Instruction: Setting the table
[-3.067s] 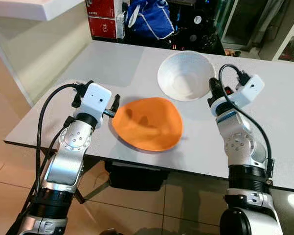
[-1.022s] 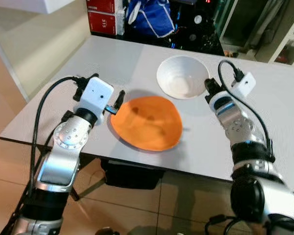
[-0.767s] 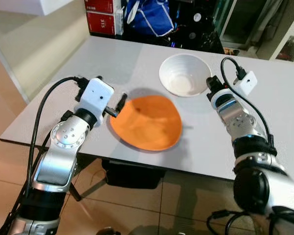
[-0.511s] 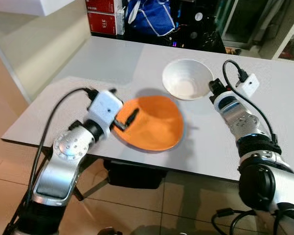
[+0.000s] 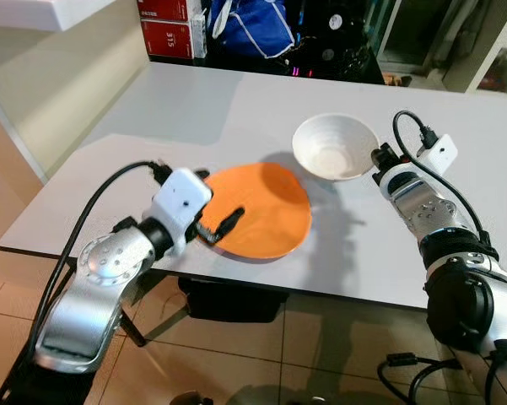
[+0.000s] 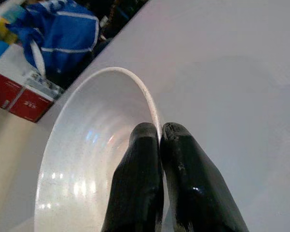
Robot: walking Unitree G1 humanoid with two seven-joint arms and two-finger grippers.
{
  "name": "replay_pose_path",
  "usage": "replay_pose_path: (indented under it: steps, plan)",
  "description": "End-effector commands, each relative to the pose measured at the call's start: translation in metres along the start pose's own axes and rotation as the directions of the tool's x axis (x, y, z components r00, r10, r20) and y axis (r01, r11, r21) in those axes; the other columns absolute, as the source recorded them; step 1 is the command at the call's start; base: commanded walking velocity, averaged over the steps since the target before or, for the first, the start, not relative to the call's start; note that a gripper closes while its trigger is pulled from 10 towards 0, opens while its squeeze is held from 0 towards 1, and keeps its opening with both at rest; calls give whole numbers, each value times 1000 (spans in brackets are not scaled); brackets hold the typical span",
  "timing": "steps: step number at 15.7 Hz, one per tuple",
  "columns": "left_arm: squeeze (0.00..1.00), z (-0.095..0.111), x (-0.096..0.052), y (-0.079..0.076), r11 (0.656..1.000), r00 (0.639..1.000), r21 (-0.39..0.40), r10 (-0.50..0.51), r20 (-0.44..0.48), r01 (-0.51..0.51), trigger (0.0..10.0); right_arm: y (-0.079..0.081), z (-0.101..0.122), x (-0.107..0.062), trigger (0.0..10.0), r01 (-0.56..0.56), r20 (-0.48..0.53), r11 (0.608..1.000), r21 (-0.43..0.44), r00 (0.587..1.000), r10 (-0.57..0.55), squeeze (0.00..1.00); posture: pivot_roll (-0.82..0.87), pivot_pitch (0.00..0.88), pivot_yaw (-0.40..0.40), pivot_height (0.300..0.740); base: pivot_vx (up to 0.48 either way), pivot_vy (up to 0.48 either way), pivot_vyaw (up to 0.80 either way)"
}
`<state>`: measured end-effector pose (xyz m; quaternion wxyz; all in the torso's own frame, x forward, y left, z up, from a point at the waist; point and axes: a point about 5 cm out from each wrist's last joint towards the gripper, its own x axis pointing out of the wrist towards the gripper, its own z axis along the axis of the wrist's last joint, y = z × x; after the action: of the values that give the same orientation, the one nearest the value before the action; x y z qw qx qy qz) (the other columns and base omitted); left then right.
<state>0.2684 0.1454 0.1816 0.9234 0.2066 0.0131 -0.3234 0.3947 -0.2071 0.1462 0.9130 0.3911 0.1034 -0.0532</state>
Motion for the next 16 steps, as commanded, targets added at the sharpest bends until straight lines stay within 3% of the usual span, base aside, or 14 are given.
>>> replay_pose_path:
  steps: [1,4,7,9,12,13,16]
  plan:
    - [0,5,-3,-4,999,999,1,-34,11,34,10000,10,11,2,10000,-13,25,1000,-1,1000,13,0,51,82,-29,740,0,0,0]
    - [0,4,-7,-6,999,999,-8,-42,-8,42,10000,16,8,3,10000,-12,-24,999,-48,1000,11,0,52,87,-28,740,0,0,0]
    - [0,6,-4,-7,999,999,-18,-45,-2,45,10000,22,19,4,10000,-25,-10,1000,4,1000,25,0,39,85,-28,740,0,0,0]
    - [0,8,-5,-6,999,999,-19,-40,4,40,10000,40,24,5,10000,-115,-24,992,52,993,116,0,38,80,-36,740,0,0,0]
    - [0,5,-14,10,998,998,18,55,-16,-54,10000,64,19,6,10000,-217,-54,975,47,974,219,0,44,75,-44,740,0,0,0]
    - [0,2,-20,22,991,991,40,126,-32,-125,10000,74,14,6,10000,-256,-63,965,59,964,259,0,46,64,-48,740,0,0,0]
    - [0,-1,-33,35,979,979,71,195,-58,-191,10000,94,-8,6,10000,-312,-121,947,75,940,319,0,57,55,-61,740,0,0,0]
